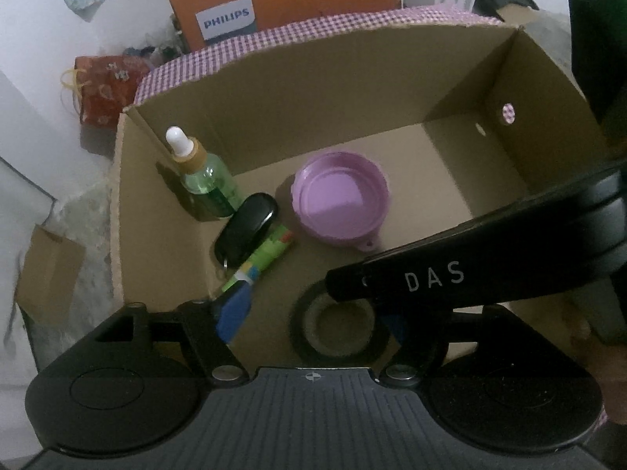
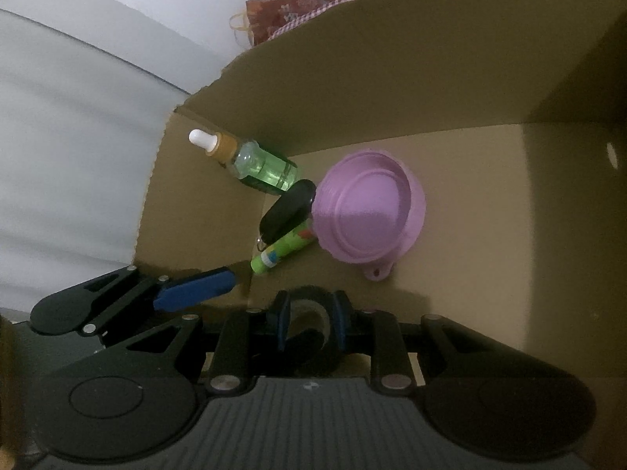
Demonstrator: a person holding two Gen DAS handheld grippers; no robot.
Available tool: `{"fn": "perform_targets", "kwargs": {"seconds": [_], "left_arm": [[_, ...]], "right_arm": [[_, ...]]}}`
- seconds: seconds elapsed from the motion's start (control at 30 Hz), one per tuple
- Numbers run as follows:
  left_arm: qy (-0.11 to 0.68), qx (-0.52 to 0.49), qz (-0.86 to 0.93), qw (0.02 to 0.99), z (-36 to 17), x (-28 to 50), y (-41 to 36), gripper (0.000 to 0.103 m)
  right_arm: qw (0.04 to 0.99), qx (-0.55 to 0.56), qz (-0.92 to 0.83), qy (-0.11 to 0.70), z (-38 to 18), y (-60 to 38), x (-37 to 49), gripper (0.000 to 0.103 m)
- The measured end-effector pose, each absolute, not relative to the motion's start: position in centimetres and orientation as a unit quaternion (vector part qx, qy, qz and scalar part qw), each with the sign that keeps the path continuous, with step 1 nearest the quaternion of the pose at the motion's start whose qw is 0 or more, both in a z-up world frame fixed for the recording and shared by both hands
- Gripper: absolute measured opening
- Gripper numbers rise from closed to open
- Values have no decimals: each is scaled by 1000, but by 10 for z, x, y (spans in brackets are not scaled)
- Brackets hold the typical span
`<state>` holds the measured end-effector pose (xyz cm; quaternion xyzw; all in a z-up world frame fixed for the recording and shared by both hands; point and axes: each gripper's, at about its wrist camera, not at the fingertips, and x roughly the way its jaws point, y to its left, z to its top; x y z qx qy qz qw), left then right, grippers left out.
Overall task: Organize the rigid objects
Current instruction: 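Carry the tape roll into the box and open the right gripper, then move the right gripper back to the white charger plug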
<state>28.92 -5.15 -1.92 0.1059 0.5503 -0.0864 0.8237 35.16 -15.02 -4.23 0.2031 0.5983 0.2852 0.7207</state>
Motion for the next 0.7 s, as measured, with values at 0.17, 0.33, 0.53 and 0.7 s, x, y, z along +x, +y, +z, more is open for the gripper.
{"fn": "perform_targets", "kwargs": {"seconds": [0.17,0.33,0.53,0.7], "left_arm": [[526,108,-85,839,-1,277,-49,74],[490,102,-86,862,25,253,-42,75],[440,75,-101,889,58,208,-33,76],[403,70,-116,905,66,166,-34,78]], "right_arm": [[731,236,297,567,-29,-168,343,26],[746,270,310,525,-3,-196,320,26],[771,305,313,464,29,-245,271,26],[779,326,322,428,42,-274,221,26]]}}
